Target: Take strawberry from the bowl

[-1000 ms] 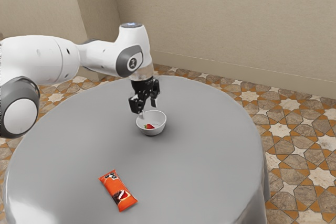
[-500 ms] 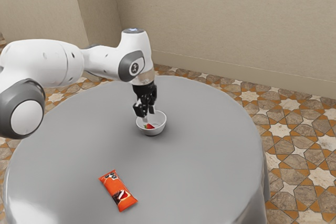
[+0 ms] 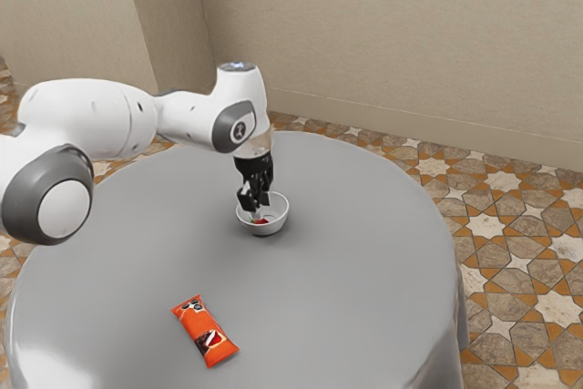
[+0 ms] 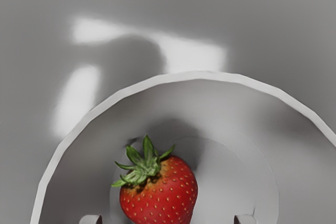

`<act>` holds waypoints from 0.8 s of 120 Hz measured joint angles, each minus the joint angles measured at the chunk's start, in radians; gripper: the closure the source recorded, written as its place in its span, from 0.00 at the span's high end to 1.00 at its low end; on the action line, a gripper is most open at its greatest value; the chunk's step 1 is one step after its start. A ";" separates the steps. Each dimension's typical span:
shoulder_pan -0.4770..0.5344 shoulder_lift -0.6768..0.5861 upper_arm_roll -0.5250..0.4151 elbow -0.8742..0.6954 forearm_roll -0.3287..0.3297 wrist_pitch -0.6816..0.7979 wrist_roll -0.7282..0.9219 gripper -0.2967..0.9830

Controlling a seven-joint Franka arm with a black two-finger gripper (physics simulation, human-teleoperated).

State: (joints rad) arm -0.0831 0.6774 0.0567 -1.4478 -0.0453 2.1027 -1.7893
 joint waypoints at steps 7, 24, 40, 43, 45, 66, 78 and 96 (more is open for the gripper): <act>0.000 0.003 0.000 -0.001 -0.001 0.002 -0.005 0.45; 0.000 0.005 0.000 -0.004 -0.003 0.011 -0.015 0.45; 0.000 0.012 0.000 -0.003 -0.002 0.016 -0.023 0.45; 0.000 0.013 0.000 -0.003 -0.002 0.016 -0.024 0.45; 0.000 0.014 0.000 -0.002 -0.002 0.017 -0.025 0.45; 0.003 0.025 0.001 -0.002 -0.001 0.020 -0.032 0.45; 0.015 0.026 0.000 -0.002 0.000 0.020 -0.035 0.45; 0.017 0.026 0.000 0.000 0.002 0.021 -0.039 0.45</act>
State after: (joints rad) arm -0.0661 0.7034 0.0568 -1.4476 -0.0435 2.1233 -1.8283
